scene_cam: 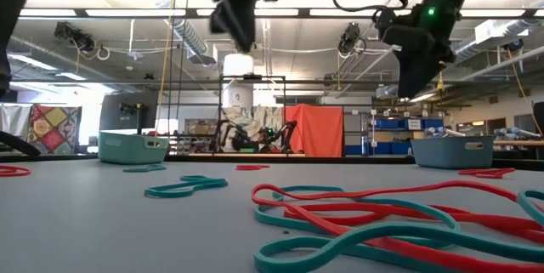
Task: Sort rubber bands into baskets
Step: Put the blue rubber band into the blue bin
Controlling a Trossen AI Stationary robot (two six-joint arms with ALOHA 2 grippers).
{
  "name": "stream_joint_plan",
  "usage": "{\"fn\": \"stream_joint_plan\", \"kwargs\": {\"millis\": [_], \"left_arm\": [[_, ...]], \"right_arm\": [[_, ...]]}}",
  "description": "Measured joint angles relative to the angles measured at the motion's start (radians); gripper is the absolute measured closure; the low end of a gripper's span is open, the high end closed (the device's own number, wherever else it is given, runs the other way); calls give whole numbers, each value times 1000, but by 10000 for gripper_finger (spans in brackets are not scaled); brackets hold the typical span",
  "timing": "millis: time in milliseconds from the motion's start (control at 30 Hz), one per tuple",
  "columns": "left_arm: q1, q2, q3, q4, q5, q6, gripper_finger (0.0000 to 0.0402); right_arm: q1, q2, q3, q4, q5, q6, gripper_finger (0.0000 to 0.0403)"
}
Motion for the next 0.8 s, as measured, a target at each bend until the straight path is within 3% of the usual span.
{"fn": "stream_joint_plan", "kwargs": {"millis": [200, 333, 600, 800], "left_arm": [[15, -171, -392, 231, -95, -235, 271], [45, -203, -585, 290, -185, -456, 271], [109, -196, -814, 434, -201, -564, 271], [120, -196, -895, 521, -178, -574, 271]], "right_arm": [[15, -2, 0, 7, 0, 4, 225], [14, -2, 0, 33, 0, 5, 225], [-12, -1, 0, 91, -37, 1, 225], [-22, -1, 0, 90, -60, 11, 225]]}}
